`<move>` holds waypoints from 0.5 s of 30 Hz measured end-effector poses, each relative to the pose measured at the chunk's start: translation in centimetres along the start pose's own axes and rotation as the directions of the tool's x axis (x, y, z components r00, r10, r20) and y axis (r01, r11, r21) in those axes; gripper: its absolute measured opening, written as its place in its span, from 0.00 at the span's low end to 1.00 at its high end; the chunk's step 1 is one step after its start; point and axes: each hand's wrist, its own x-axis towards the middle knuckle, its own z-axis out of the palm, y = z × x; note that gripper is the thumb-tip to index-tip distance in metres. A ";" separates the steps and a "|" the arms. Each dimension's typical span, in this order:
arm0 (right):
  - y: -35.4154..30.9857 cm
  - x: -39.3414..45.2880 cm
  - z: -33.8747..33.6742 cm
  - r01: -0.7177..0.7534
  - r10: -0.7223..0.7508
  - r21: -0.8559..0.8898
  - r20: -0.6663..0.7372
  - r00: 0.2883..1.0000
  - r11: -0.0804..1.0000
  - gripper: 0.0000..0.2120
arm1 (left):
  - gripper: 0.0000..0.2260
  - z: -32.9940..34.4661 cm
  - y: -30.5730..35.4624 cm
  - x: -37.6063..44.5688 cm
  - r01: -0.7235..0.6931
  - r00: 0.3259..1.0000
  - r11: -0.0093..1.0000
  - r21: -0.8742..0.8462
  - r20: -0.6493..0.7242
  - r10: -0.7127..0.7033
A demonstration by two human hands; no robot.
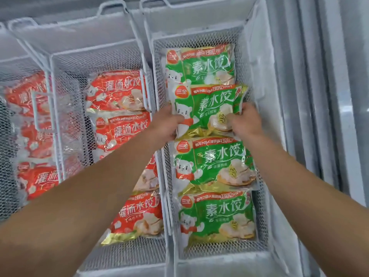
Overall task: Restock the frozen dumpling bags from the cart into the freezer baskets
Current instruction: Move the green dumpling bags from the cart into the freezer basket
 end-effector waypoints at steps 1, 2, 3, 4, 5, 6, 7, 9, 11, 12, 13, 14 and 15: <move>-0.1 0.0 0.0 0.016 -0.016 -0.050 0.003 1.000 0.999 0.14 | 0.12 -0.1 0.0 -0.1 -0.003 1.000 1.000 0.027 0.003 0.003; -0.3 -0.1 -0.1 0.028 -0.027 -0.091 0.012 1.000 0.996 0.16 | 0.11 -0.2 0.1 -0.2 -0.001 1.000 0.999 0.049 0.002 0.001; -0.4 -0.2 -0.1 0.048 -0.047 -0.138 0.016 0.999 0.989 0.18 | 0.10 -0.3 0.1 -0.4 0.013 1.000 0.997 0.077 -0.011 -0.012; -0.5 -0.5 -0.1 0.098 -0.099 -0.204 0.004 0.995 0.974 0.21 | 0.10 -0.4 0.1 -0.5 0.021 1.000 0.991 0.129 -0.023 -0.018; -0.4 -0.9 -0.1 0.164 -0.173 -0.283 -0.009 0.985 0.945 0.25 | 0.11 -0.3 0.1 -0.8 0.018 1.000 0.974 0.224 -0.026 -0.013; -0.4 -1.6 -0.2 0.219 -0.236 -0.364 -0.001 0.972 0.905 0.28 | 0.09 -0.3 0.1 -1.4 0.003 1.000 0.943 0.333 -0.020 0.004; -0.4 -2.0 -0.2 0.250 -0.267 -0.420 0.017 0.963 0.873 0.30 | 0.06 -0.2 0.2 -1.9 -0.016 0.999 0.904 0.428 -0.027 0.030; -0.5 -3.7 -0.5 0.248 -0.245 -0.435 0.063 0.967 0.865 0.32 | 0.05 -0.3 0.0 -3.7 -0.047 0.998 0.847 0.530 -0.017 0.066; -0.6 -5.6 -0.7 0.246 -0.229 -0.425 0.093 0.969 0.871 0.32 | 0.18 -0.8 -0.7 -5.4 -0.080 0.996 0.820 0.567 0.012 0.088; -0.7 -6.7 -0.9 0.248 -0.229 -0.424 0.096 0.969 0.871 0.32 | 0.24 -1.1 -1.1 -6.5 -0.105 0.993 0.814 0.572 0.018 0.115; -0.6 -7.8 -1.1 0.258 -0.238 -0.425 0.099 0.966 0.868 0.31 | 0.27 -1.4 -1.5 -7.8 -0.127 0.990 0.816 0.564 0.025 0.137; -0.6 -9.3 -1.2 0.266 -0.243 -0.426 0.107 0.964 0.865 0.31 | 0.27 -1.7 -2.0 -9.0 -0.148 0.987 0.829 0.539 0.024 0.160; -0.5 -10.8 -1.2 0.283 -0.258 -0.426 0.116 0.959 0.859 0.30 | 0.27 -2.0 -2.5 -10.3 -0.173 0.982 0.840 0.515 0.024 0.188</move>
